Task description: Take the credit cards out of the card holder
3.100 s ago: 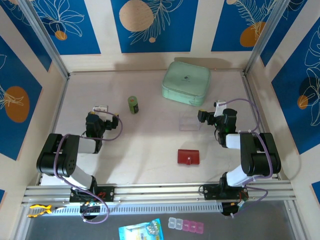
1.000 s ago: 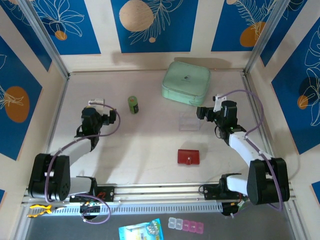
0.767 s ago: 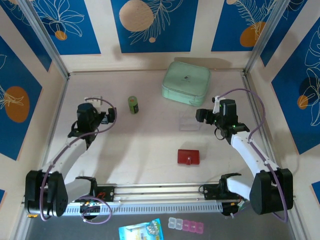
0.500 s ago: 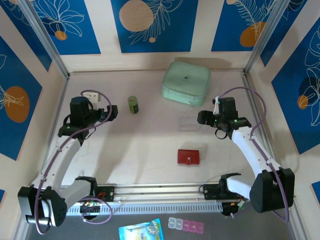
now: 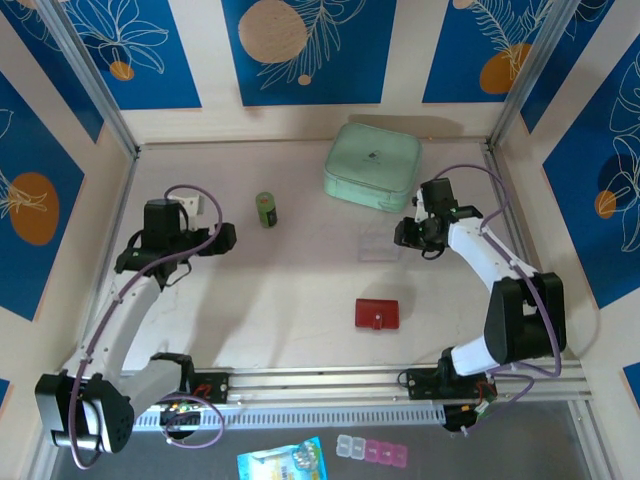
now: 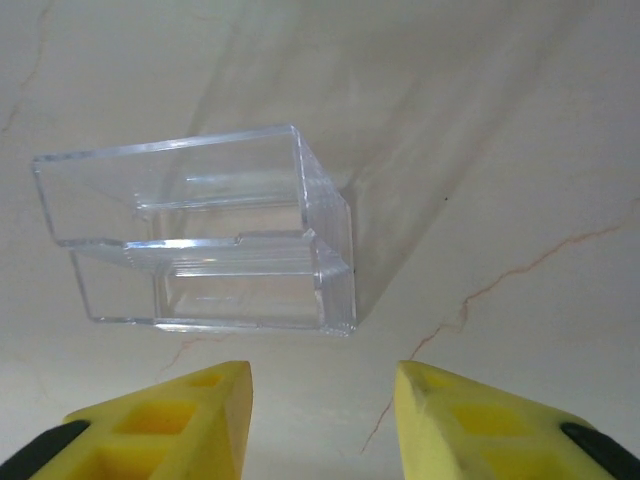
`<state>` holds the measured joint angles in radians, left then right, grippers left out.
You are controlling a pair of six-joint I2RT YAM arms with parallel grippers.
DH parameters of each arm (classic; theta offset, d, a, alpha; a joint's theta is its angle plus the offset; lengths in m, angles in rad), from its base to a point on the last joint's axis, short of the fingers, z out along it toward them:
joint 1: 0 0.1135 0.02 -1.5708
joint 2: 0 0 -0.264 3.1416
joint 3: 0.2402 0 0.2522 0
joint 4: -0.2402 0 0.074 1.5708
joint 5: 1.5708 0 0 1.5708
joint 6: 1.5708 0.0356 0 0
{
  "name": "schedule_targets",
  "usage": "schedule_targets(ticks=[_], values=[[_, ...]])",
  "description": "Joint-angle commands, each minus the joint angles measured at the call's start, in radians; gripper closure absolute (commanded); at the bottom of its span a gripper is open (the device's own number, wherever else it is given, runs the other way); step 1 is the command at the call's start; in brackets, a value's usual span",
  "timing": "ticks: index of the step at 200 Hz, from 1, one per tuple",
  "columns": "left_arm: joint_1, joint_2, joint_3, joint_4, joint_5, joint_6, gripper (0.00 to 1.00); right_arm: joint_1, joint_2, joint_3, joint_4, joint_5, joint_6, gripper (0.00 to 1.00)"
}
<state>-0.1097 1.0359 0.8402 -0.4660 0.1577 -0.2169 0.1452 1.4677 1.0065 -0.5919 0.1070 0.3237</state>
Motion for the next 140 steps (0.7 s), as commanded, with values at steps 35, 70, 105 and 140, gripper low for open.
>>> schedule_targets(ticks=[35, 70, 105, 140], values=[[-0.003, -0.002, 0.031, -0.072, -0.007, 0.084, 0.0, 0.01, 0.104, 0.045, 0.04, -0.024, -0.033, 0.64], [-0.002, 0.012, 0.031, -0.076, -0.028, 0.114, 0.0, 0.011, 0.163, 0.063, 0.06, -0.032, -0.033, 0.67], [-0.002, 0.012, 0.024, -0.069, -0.029, 0.123, 0.0, 0.017, 0.202, 0.08, 0.075, -0.031, -0.042, 0.69], [-0.001, 0.008, 0.023, -0.073, -0.047, 0.128, 0.0, 0.026, 0.235, 0.093, 0.083, -0.036, -0.053, 0.74]])
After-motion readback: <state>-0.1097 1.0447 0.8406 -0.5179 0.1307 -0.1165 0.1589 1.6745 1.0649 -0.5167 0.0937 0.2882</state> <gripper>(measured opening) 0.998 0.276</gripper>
